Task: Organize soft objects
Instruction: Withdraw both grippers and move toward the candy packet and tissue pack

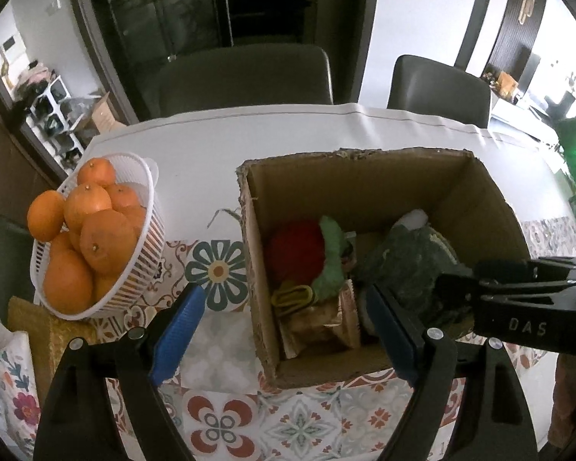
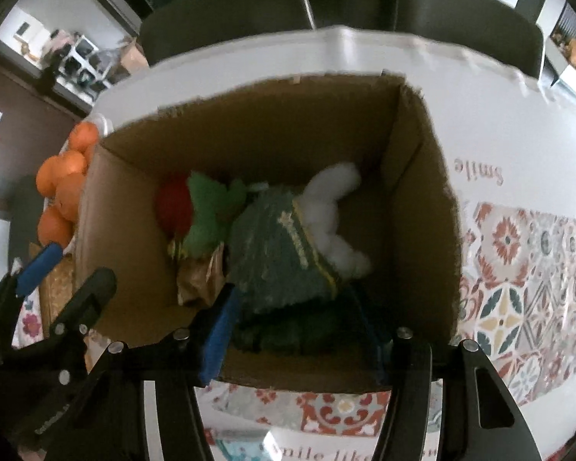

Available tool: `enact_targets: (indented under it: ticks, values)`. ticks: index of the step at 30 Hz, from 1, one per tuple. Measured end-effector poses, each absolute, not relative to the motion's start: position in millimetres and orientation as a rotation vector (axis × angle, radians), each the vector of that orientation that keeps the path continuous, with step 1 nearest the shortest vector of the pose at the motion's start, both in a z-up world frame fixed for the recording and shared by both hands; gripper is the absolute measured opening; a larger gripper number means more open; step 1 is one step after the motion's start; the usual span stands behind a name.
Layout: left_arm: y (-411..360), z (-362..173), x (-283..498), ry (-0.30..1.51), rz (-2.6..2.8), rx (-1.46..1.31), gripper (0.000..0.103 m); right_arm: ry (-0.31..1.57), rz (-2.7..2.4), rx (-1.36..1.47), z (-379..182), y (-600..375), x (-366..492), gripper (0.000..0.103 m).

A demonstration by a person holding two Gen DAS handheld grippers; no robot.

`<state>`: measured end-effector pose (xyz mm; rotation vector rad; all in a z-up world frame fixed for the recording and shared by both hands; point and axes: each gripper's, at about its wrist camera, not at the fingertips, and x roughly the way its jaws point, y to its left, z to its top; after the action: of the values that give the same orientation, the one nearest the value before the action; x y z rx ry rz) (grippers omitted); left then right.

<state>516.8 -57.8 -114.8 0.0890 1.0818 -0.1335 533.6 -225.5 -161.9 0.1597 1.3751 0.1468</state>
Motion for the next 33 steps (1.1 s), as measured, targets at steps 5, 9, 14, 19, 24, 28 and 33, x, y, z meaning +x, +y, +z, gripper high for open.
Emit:
enact_targets:
  ticks: [5,9,14,19,24,28,33]
  values:
    - [-56.8,-108.4,510.8,1.061,-0.135,0.085,0.086,1.254,0.132,0.140,-139.0,-226.6,517.3,0.058]
    - [-55.8,-97.1,496.8,1.030,-0.136,0.086,0.086,1.126,0.080,0.122,-110.7,-226.4,496.9,0.060]
    - [-53.5,-81.0,465.7,0.971,-0.130,0.100,0.087,1.016,0.062,0.074,-87.4,-223.2,465.2,0.062]
    - [-48.1,-73.8,431.4,0.934,-0.099,0.096,0.090,0.933,0.061,0.036,-77.7,-217.6,427.5,0.073]
    - [-38.8,-73.9,397.6,0.920,-0.071,0.091,0.093,0.910,0.093,0.026,-76.8,-209.1,395.6,0.073]
    - [-33.8,-77.2,371.5,0.919,-0.052,0.103,0.097,0.935,0.141,0.037,-81.1,-202.3,372.7,0.073]
    - [-28.5,-85.7,344.0,0.932,-0.045,0.108,0.097,0.958,0.192,0.010,-92.9,-192.0,348.4,0.073]
